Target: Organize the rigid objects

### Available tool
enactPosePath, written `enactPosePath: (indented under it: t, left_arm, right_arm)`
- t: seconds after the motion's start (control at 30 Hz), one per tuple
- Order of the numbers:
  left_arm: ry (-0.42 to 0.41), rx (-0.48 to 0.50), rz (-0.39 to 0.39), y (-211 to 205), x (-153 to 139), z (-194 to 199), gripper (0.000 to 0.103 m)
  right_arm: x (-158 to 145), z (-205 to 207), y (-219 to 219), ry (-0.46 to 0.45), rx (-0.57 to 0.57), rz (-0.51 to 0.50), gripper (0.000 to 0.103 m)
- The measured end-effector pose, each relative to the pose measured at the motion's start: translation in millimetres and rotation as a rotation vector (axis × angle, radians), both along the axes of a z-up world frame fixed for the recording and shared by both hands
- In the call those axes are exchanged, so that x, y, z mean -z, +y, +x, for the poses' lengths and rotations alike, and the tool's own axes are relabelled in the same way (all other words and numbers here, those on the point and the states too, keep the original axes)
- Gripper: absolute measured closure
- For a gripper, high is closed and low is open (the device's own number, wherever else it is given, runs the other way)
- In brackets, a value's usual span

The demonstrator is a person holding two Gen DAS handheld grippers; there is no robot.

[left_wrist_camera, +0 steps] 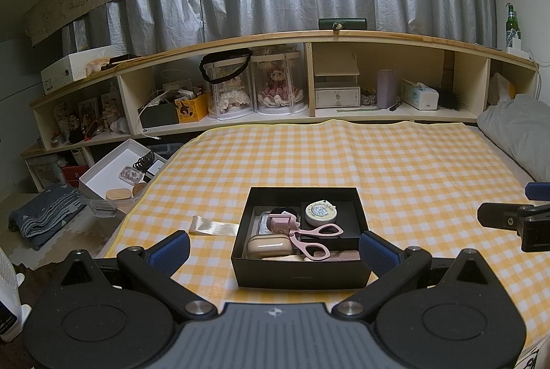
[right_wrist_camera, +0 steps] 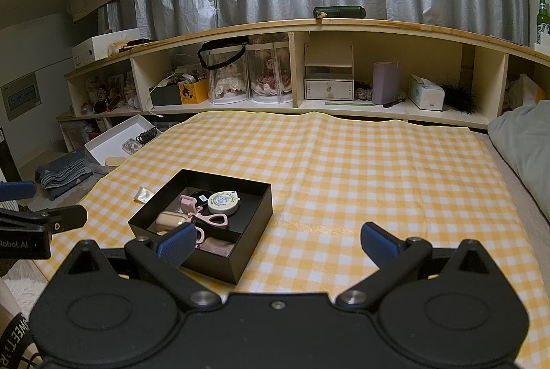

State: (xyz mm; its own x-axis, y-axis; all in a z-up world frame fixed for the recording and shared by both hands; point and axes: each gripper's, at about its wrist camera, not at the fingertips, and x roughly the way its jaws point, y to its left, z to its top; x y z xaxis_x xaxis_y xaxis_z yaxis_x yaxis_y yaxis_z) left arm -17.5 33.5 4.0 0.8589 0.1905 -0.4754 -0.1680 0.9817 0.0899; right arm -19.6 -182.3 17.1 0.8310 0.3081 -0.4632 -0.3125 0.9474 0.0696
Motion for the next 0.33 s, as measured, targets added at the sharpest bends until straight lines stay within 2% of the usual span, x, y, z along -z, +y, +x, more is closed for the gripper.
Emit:
enactPosePath:
  t: [0.33]
  left_arm:
    - [0.0, 0.0, 0.0, 0.8, -0.1, -0.1, 0.0]
  right_arm:
    - [-0.3, 0.4, -0.3, 0.0, -0.001, 0.0, 0.0]
